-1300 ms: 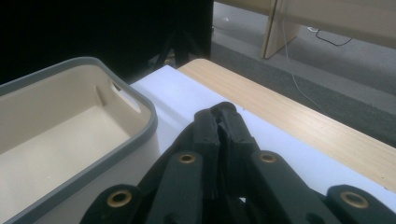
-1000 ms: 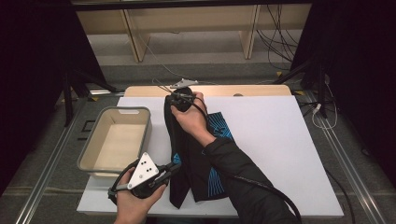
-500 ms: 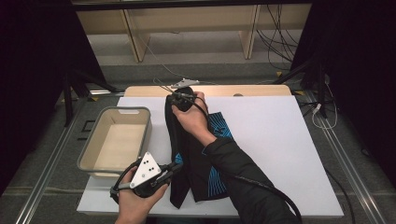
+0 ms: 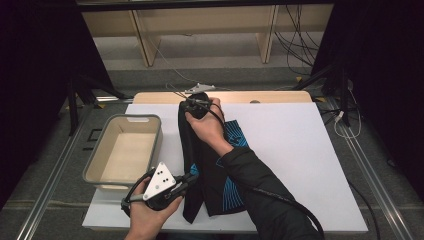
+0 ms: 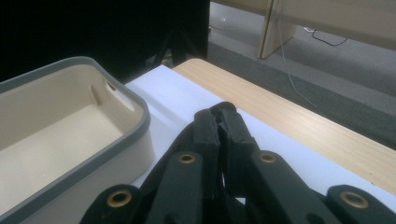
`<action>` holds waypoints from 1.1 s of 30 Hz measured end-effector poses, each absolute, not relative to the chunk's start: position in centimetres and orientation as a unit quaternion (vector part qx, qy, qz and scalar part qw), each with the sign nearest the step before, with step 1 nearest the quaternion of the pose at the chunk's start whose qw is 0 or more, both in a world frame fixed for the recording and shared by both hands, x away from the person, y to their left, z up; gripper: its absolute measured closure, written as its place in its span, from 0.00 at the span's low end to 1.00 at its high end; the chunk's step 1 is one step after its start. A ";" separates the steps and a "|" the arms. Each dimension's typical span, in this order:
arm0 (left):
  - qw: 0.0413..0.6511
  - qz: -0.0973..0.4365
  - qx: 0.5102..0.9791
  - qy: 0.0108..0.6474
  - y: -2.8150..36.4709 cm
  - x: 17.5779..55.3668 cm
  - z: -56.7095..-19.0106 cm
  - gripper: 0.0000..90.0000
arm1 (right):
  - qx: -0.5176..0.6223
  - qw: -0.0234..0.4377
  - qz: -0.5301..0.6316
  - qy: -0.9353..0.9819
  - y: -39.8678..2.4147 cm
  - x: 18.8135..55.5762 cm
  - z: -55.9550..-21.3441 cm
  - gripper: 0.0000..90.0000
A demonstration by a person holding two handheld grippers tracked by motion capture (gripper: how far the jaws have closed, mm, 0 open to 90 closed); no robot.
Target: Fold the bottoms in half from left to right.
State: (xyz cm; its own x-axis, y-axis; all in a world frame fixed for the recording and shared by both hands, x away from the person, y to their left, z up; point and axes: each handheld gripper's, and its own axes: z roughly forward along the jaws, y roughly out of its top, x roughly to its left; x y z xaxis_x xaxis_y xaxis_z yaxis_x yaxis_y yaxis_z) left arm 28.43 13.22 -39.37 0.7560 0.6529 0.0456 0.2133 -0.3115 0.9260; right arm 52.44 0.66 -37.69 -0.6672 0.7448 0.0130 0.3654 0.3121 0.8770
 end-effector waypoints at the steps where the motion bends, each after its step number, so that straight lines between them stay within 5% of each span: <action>1: 0.517 0.213 0.781 0.277 13.2 28.4 -39.4 0.95 | 0.354 0.203 0.468 0.784 0.7 52.4 -37.7 0.96; 33: 0.513 0.211 0.787 0.269 12.3 28.9 -39.4 0.95 | 0.356 0.202 0.468 0.783 0.2 52.5 -37.4 0.96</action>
